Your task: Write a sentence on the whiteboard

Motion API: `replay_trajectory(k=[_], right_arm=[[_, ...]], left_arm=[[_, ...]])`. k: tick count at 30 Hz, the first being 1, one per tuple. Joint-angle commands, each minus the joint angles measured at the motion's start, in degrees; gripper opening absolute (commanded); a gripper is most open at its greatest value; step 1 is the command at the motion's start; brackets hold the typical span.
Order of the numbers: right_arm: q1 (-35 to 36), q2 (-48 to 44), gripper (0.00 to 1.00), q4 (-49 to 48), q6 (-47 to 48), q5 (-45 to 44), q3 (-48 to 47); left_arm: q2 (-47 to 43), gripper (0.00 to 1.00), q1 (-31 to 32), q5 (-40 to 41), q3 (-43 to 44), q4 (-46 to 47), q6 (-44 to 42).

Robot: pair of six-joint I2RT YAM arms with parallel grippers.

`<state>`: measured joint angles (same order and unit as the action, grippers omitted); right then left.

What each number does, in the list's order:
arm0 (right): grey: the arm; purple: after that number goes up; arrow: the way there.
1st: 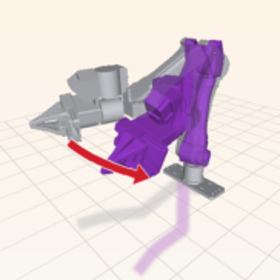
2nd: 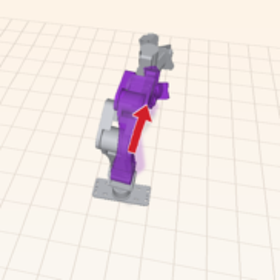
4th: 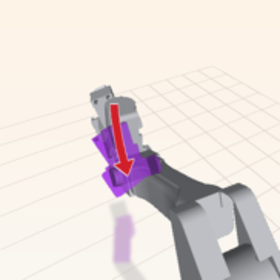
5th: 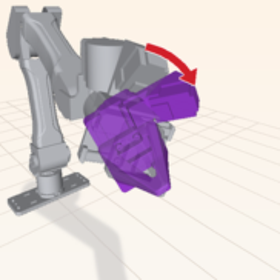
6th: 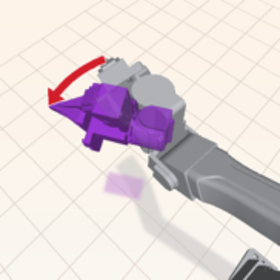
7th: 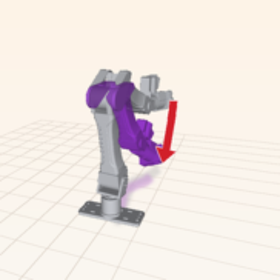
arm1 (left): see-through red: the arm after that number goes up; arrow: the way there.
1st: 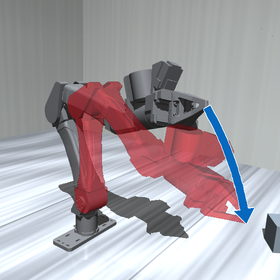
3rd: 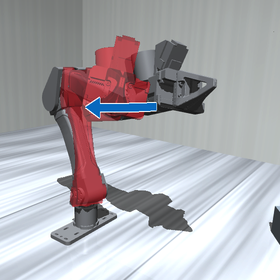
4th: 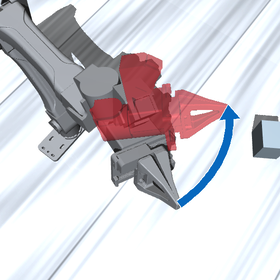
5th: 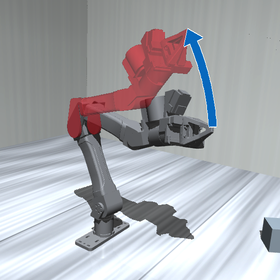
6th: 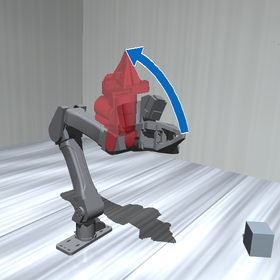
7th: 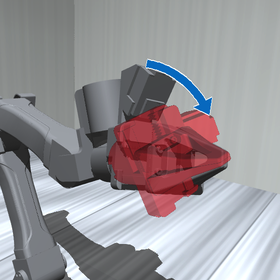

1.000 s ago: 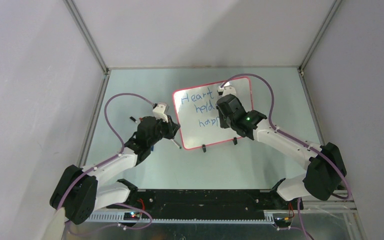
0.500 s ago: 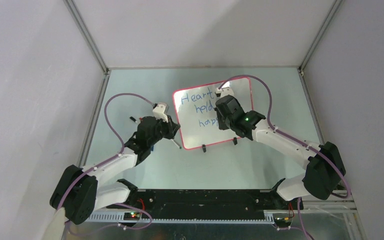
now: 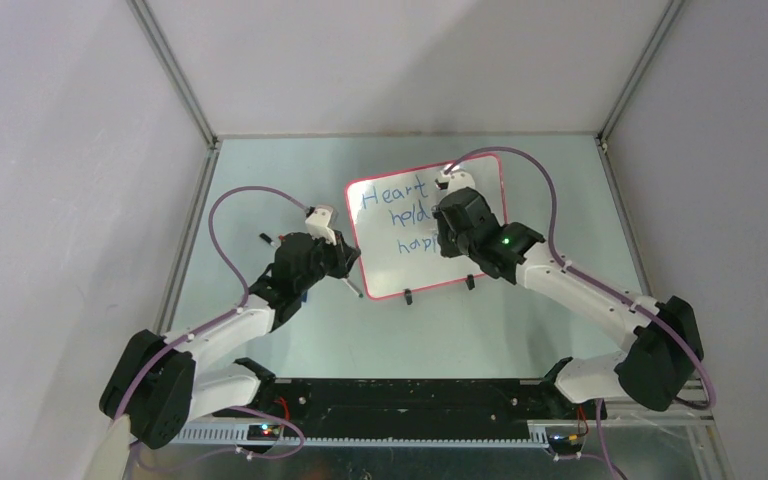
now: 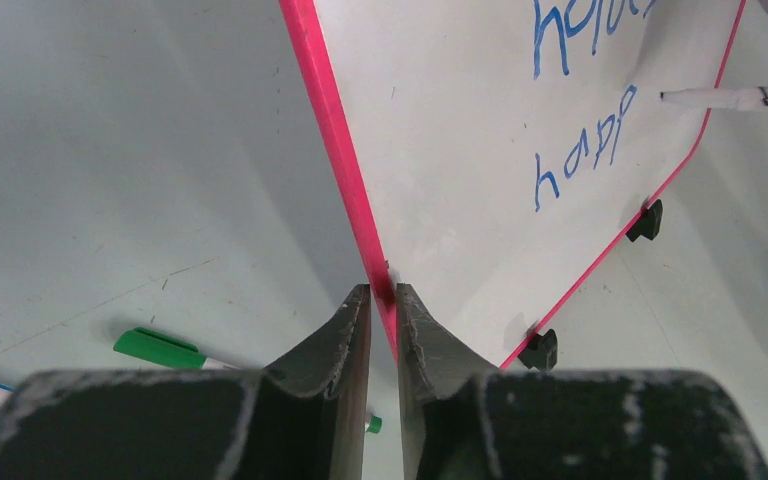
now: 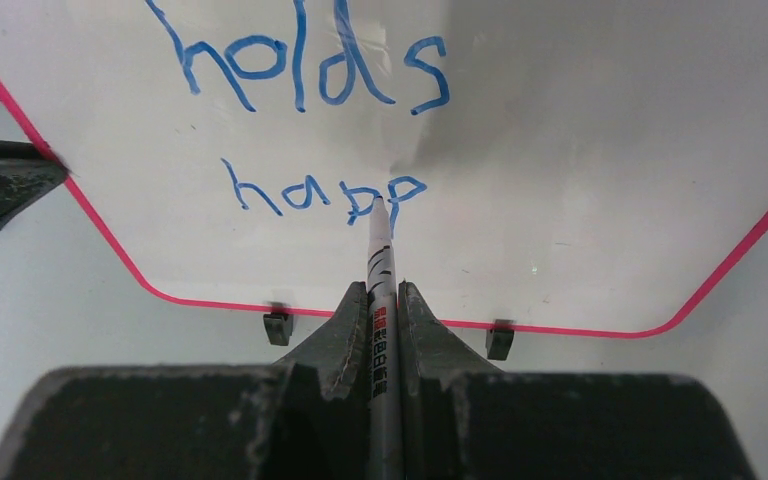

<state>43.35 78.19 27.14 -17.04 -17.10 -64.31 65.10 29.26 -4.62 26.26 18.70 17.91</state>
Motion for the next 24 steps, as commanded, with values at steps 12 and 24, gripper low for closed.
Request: replay_trajectory(k=[12, 24], right_arm=[[-1.1, -6.9, 0.0, -6.3, -0.1, -3.7, 3.2], [-2.6, -5.1, 0.0, -7.9, 0.5, -3.6, 4.5]], left_arm=[[-1.9, 0.2, 0.3, 0.9, 0.5, 1.0, -1.4], [-1.5, 0.2, 0.3, 0.5, 0.6, 1.3, -1.4]])
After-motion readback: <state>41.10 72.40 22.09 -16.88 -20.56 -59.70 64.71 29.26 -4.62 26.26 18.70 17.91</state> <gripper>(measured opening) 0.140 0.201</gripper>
